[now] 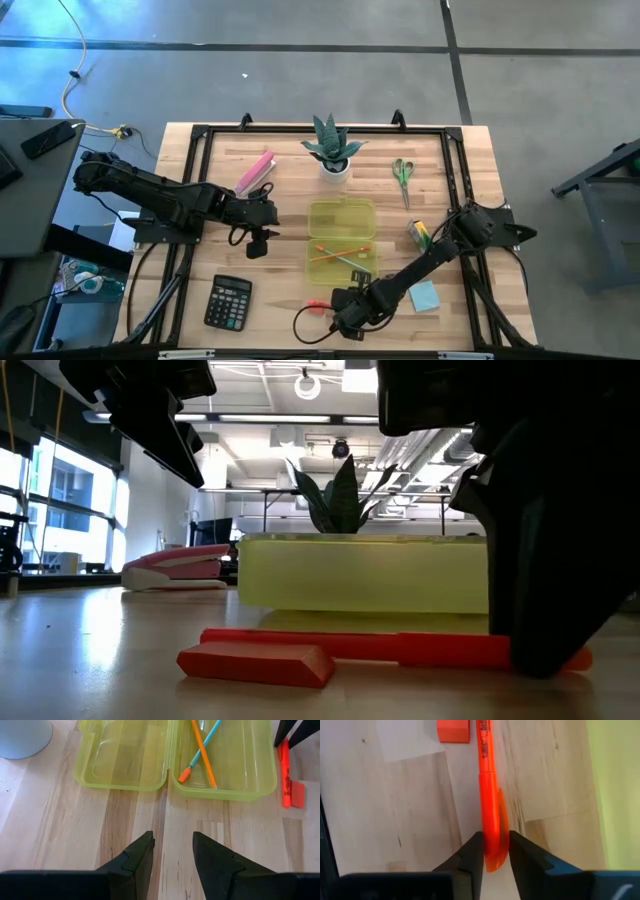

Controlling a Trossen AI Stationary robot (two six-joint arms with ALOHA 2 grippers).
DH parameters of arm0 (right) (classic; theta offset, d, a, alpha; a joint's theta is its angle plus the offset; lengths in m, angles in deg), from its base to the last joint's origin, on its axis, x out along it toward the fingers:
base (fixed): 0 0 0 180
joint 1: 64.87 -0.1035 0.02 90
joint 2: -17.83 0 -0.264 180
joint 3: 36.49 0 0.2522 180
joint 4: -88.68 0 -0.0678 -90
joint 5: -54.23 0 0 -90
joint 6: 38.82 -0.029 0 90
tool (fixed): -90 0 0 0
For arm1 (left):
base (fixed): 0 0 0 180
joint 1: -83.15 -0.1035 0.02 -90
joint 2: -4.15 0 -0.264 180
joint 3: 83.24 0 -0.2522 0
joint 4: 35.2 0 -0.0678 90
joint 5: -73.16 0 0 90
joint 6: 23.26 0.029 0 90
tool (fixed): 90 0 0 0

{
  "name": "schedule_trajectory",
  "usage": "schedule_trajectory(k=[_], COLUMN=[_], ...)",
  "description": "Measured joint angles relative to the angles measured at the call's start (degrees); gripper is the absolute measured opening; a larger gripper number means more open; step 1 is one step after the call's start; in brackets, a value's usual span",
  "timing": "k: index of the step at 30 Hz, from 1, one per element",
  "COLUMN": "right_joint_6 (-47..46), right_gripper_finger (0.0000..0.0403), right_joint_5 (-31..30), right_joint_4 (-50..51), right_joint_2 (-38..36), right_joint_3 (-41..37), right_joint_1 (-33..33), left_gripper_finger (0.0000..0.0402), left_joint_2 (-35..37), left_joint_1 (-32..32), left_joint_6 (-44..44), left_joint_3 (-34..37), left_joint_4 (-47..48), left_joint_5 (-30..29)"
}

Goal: Pack school essentials
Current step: Put the orange pen into the supply box

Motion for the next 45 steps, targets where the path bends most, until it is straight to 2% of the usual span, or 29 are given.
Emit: schedule_trajectory(k=[6, 19, 28, 41, 45], right_joint_6=[-0.51, 1.00, 2.40, 2.58, 2.53], right_gripper_finger=[0.0056, 0.0052, 0.0051, 0.0051, 0.0051], right_joint_5=[0.21, 0.10, -0.21, -12.45, -17.19], right_joint_4=[0.34, 0.06, 6.71, 23.22, 31.23], right_joint_2=[0.00, -0.20, -0.43, -0.77, -0.79], right_joint_3=[0.00, 0.03, 5.40, 14.83, 18.56], right_joint_1=[0.00, -0.62, -1.98, -2.34, -2.31], left_gripper_finger=[0.0126, 0.0126, 0.0126, 0.0126, 0.0126], left_joint_2=[0.00, 0.00, 0.00, 0.00, 0.00], left_joint_1=[0.00, 0.00, 0.00, 0.00, 0.00], left_joint_6=[0.00, 0.00, 0.00, 0.00, 0.00], left_joint_3=[0.00, 0.00, 0.00, 0.00, 0.00], left_joint_4=[0.00, 0.00, 0.02, -0.08, -0.04], left_joint_5=[0.00, -0.01, 0.00, -0.08, -0.09])
